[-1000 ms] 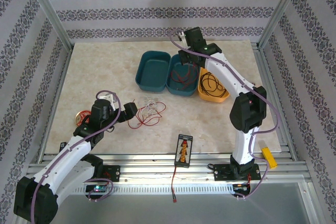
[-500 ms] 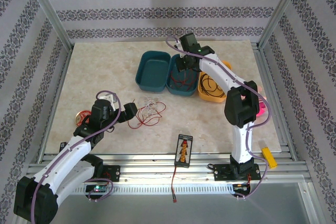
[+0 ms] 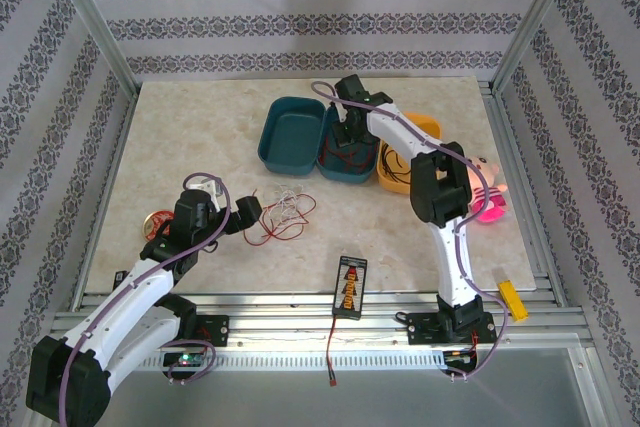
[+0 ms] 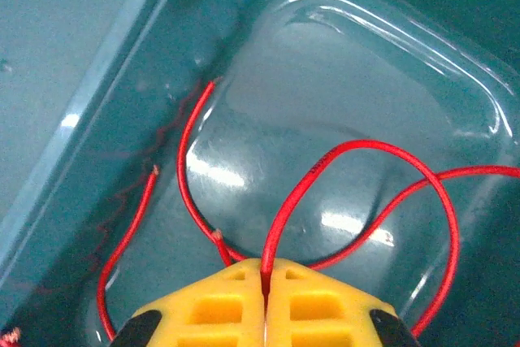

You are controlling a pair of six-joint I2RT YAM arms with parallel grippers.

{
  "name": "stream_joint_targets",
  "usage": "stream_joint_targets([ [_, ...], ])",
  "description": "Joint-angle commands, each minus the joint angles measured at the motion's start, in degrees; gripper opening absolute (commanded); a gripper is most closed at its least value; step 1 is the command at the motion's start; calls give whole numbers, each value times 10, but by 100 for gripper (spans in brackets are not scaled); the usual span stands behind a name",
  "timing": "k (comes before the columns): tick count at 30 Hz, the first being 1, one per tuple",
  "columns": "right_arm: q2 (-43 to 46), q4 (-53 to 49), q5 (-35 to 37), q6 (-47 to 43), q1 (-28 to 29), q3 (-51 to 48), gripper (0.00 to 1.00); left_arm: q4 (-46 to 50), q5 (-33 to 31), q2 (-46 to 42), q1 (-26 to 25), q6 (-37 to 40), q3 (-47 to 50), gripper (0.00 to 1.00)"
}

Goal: Untangle the cables

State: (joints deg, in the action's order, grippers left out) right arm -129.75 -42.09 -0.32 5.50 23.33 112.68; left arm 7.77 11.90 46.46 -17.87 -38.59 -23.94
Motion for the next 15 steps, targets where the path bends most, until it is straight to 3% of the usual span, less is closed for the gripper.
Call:
stream_joint_targets([
  [1,-17,-20,-9,17,-5,38,10,3,5,-1,7,-4,7,99],
  [11,2,-39,-14,36,-5,61,33,10,10,-3,7,-4,6,99],
  [15,26,-43,-26,39,-4,53,37,8,9,-1,7,-4,4,99],
])
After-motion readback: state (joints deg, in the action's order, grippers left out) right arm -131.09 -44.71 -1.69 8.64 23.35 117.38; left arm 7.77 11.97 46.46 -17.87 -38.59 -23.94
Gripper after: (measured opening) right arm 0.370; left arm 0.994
